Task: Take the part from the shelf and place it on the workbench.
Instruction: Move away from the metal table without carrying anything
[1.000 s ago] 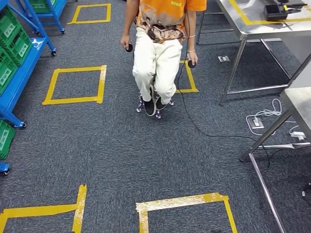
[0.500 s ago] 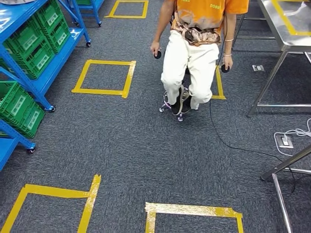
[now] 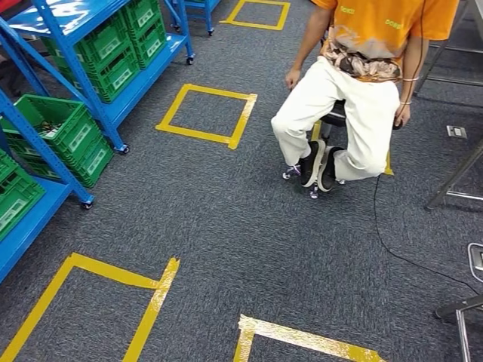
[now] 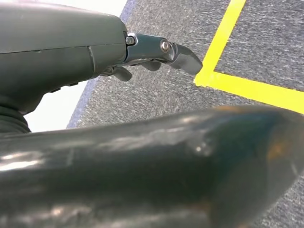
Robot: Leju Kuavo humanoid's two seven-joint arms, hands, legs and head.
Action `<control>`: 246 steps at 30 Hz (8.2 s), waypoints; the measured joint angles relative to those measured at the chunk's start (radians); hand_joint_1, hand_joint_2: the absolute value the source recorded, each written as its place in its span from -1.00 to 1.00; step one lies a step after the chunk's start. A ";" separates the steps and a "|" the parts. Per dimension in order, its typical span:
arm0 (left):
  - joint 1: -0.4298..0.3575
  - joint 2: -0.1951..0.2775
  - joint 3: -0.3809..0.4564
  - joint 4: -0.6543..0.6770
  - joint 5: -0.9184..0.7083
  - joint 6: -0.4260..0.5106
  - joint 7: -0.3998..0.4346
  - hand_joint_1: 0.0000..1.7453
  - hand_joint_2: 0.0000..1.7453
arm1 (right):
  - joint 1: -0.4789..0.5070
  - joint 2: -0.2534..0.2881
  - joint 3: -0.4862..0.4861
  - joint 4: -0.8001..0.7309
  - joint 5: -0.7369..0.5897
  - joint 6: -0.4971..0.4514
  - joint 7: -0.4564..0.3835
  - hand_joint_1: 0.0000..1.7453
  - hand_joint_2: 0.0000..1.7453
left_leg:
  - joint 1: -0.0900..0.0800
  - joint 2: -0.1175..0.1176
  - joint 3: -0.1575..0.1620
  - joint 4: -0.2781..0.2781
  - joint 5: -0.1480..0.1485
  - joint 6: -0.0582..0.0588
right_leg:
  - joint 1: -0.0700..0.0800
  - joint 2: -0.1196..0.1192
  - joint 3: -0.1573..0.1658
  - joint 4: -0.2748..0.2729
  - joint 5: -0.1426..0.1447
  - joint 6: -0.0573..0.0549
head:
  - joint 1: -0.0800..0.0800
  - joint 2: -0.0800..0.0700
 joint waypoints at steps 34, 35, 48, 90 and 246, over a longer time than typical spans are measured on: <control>0.009 0.019 -0.023 0.004 0.008 -0.105 -0.052 -1.00 -1.00 | -0.006 0.031 0.012 0.004 -0.003 0.060 0.005 -1.00 -1.00 | -0.002 -0.010 0.045 -0.083 0.018 0.027 | -0.001 0.021 -0.019 0.051 -0.036 0.020 | 0.003 0.000; 0.007 0.023 -0.022 0.004 0.012 -0.117 -0.068 -1.00 -1.00 | -0.006 0.031 0.012 0.003 -0.004 0.060 0.005 -1.00 -1.00 | 0.001 -0.020 0.048 -0.087 0.020 0.031 | -0.003 0.052 -0.043 0.100 -0.062 0.023 | 0.006 0.000; 0.007 0.027 0.016 0.005 0.048 -0.186 -0.105 -1.00 -1.00 | 0.007 0.032 0.011 0.005 -0.021 0.068 0.001 -1.00 -1.00 | 0.011 -0.150 0.032 -0.064 0.010 -0.004 | -0.015 0.158 -0.034 0.020 0.023 0.005 | 0.012 0.000; 0.005 0.021 0.148 0.002 0.063 -0.260 -0.098 -1.00 -1.00 | 0.007 0.035 -0.007 0.005 0.005 0.054 0.004 -1.00 -1.00 | -0.006 0.035 0.036 -0.052 0.015 0.005 | -0.001 0.011 -0.017 0.016 0.007 -0.004 | 0.004 0.000; -0.003 0.022 0.147 0.001 -0.099 -0.163 -0.010 -1.00 -1.00 | -0.016 0.070 -0.053 0.007 -0.031 0.122 0.107 -1.00 -1.00 | 0.013 -0.037 0.038 -0.054 -0.008 0.008 | -0.009 0.101 0.009 0.008 -0.029 0.024 | -0.013 0.000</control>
